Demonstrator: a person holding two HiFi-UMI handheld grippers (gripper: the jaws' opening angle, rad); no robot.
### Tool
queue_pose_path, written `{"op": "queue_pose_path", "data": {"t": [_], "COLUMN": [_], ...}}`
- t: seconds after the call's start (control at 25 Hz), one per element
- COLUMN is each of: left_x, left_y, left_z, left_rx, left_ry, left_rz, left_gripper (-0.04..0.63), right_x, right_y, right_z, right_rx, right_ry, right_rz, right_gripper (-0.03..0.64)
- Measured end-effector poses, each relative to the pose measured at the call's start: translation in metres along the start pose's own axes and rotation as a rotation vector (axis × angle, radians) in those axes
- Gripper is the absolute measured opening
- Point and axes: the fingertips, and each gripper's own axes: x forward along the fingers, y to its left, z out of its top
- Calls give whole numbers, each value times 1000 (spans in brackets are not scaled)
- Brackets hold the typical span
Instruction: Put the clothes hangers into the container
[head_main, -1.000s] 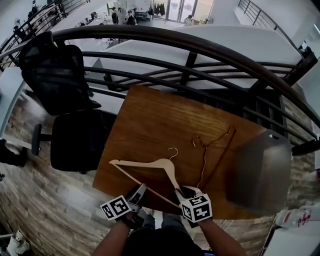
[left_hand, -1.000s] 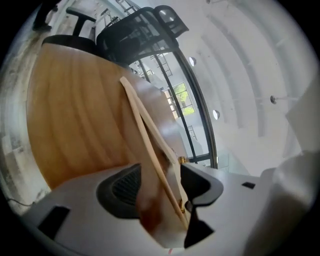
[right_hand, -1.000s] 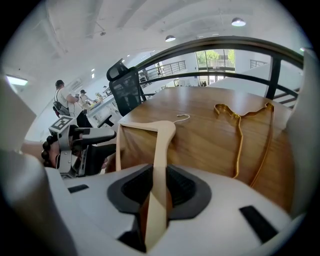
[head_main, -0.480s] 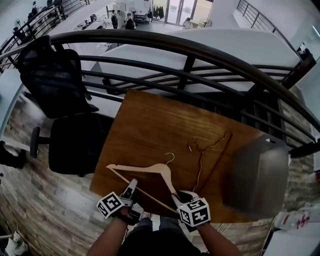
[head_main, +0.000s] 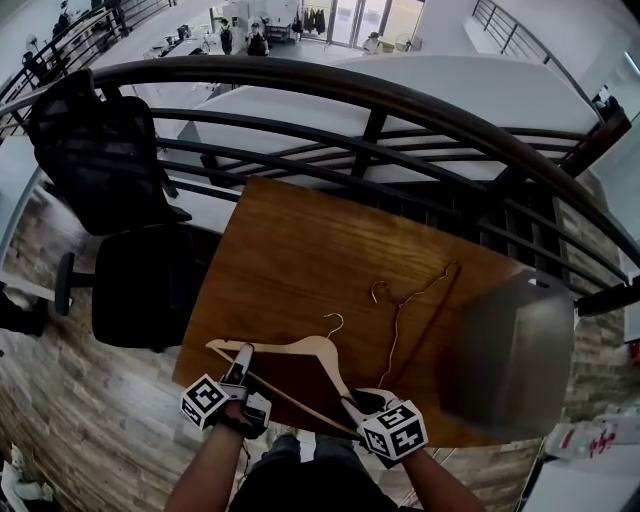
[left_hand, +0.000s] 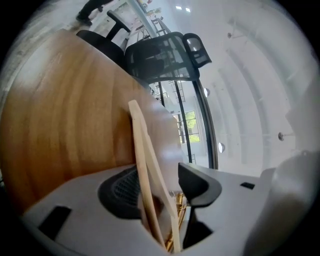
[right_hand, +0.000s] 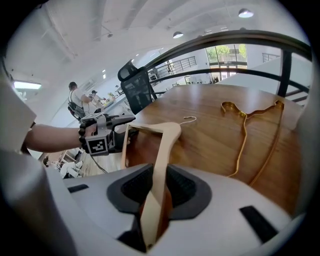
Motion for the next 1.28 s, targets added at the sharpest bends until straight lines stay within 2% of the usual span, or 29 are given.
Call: {"op": "queue_pose_path", "data": {"t": [0.24,0.32,0.4,0.44,0.6,0.68,0.92,1.16,1.28], "left_x": [8,9,8,8,5,4,-7,-22,-28], "left_y": [0,1,4,5,2,-15,-77,-96,-103], "left_z": [7,5,4,5,5,2,-12,1,4], "left_rx": [-28,-19,-11,-18,-92,-130,-112,-116,-122], "left_ry": [-8,0,4,3,-2,-3,53,72,97], "left_rz": [-2,10,18,9,-67,-155,-374,-460,-491], "left_gripper": [217,177,97,83,65,55,55,60,60], "right_x": [-1,-3,-3,-1,2,-1,-12,-12,-14], "right_y": [0,-1,0,1,0,-4,-17,0,9], "right_z": [-7,-9,-11,-12,-17,-19,-18,-6,1], "right_rx": [-34,-40,-51,-59,-75,-72,-85,-114,-111], "right_ry": [7,10,16,18,26,23,-43,-112,-145], "right_rz": [38,42,41,40,22,9,-15,18,63], "right_gripper": [84,86,86,86,87,87,88,97,157]}}
